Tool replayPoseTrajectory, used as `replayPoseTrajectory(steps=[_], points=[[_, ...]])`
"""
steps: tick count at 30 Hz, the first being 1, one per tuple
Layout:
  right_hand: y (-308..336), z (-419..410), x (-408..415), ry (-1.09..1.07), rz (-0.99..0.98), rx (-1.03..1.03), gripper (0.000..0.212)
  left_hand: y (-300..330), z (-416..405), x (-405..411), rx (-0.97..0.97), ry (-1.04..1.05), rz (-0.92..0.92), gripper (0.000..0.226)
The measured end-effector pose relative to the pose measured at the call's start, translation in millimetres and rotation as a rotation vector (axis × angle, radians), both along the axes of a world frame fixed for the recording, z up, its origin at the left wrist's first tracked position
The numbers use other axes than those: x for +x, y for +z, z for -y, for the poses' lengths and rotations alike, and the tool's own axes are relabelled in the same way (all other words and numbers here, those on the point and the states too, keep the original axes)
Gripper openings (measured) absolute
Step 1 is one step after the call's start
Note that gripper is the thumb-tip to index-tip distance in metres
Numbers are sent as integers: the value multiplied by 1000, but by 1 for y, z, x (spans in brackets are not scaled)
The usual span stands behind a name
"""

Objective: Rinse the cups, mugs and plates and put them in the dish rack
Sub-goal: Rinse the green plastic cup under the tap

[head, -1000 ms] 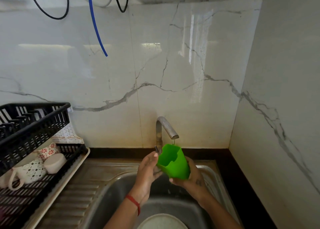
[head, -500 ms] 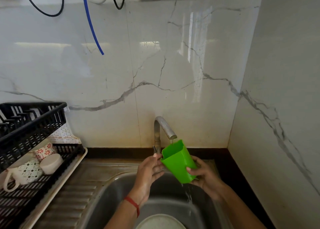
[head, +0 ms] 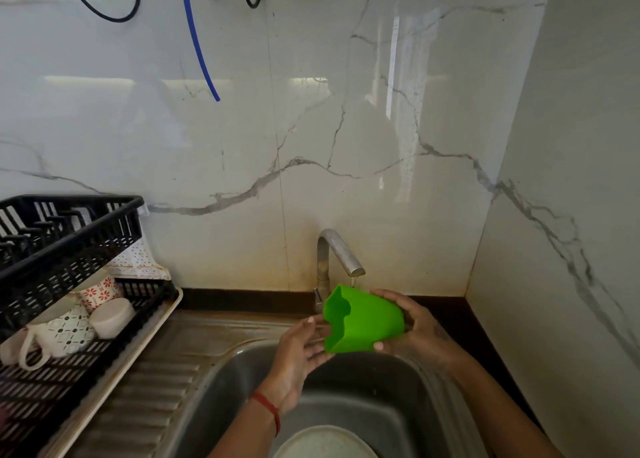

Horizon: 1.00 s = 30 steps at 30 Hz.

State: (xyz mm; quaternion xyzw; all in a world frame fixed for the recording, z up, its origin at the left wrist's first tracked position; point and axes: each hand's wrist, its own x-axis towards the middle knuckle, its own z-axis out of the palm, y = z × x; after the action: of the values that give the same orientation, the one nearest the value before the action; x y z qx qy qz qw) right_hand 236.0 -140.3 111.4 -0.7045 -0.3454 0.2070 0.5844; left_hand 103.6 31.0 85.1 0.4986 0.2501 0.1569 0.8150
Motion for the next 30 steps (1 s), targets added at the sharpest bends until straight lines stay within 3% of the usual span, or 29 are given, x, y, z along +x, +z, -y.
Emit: replayPoseTrajectory(steps=[5, 9, 11, 13, 16, 19, 21, 24, 30], points=[[30, -10, -12, -6, 538, -246, 86, -4, 14, 28, -432, 9, -58, 29], [34, -19, -12, -115, 677, -479, 93, 0, 31, 45, -518, 3, -32, 26], [30, -14, -4, -210, 565, -528, 84, 4, 31, 50, -505, -30, -32, 31], [19, -8, 2, -251, 288, -454, 67, 5, 27, 48, -435, -93, -103, 33], [-9, -3, 2, -193, -372, -137, 57, 3, 18, 35, -292, -93, -154, 33], [-39, -3, -5, -106, -759, 166, 59, 2, 14, 23, -146, -51, -57, 40], [-51, -9, -14, -54, -769, 214, 69, 7, 17, 20, -34, -70, -32, 49], [-57, -26, -24, -103, -524, 98, 94, 18, 23, 21, 111, -71, -4, 55], [-47, -26, -28, -224, -274, -56, 91, 25, 17, 2, 121, -180, 119, 56]])
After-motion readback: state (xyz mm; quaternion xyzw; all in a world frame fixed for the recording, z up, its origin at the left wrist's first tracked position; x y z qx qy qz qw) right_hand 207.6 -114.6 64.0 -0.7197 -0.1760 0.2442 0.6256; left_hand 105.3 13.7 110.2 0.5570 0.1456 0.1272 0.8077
